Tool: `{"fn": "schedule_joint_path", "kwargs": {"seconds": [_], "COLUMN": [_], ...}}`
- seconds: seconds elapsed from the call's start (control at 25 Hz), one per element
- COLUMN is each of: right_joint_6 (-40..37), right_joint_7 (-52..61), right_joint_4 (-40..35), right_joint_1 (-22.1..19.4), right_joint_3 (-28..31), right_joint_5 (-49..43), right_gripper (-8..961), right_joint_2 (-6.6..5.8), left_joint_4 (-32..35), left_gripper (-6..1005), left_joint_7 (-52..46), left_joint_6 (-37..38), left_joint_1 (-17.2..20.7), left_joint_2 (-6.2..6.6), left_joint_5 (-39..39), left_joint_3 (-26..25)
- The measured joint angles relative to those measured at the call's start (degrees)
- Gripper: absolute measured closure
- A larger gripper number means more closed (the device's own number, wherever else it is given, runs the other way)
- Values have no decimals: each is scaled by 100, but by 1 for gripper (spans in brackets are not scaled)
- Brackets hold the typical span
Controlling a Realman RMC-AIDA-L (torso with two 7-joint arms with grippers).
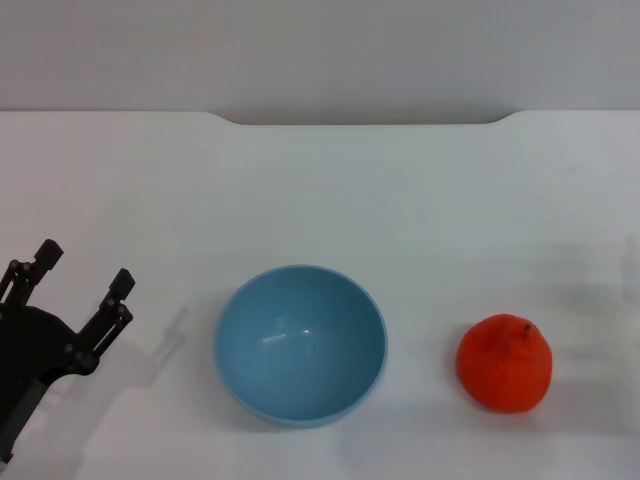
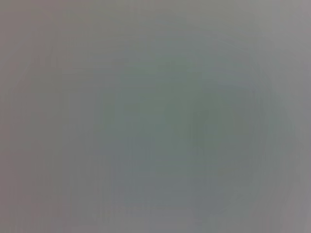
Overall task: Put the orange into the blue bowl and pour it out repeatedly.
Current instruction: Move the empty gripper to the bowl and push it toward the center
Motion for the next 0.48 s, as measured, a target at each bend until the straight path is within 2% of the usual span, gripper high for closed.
{"fn": "schedule_joint_path", "kwargs": {"seconds": [0.32,0.48], "right_joint_6": [10,14], "right_joint_7": [0,0], "right_joint_4": [-12,-33], "right_joint_1": [0,5], "right_joint_3": [19,27], "right_joint_5": [0,23], "right_gripper": [548,548], "right_joint_2": [-7,-9], "left_joint_4": [4,88], "left_gripper": [198,199], "left_joint_7": [-262,-564], "left_joint_6": [-43,-33], "left_joint_1": [-46,-214], "left_joint_2": [0,0], "left_joint_5": [152,151], "left_joint_3": [-43,-61]}}
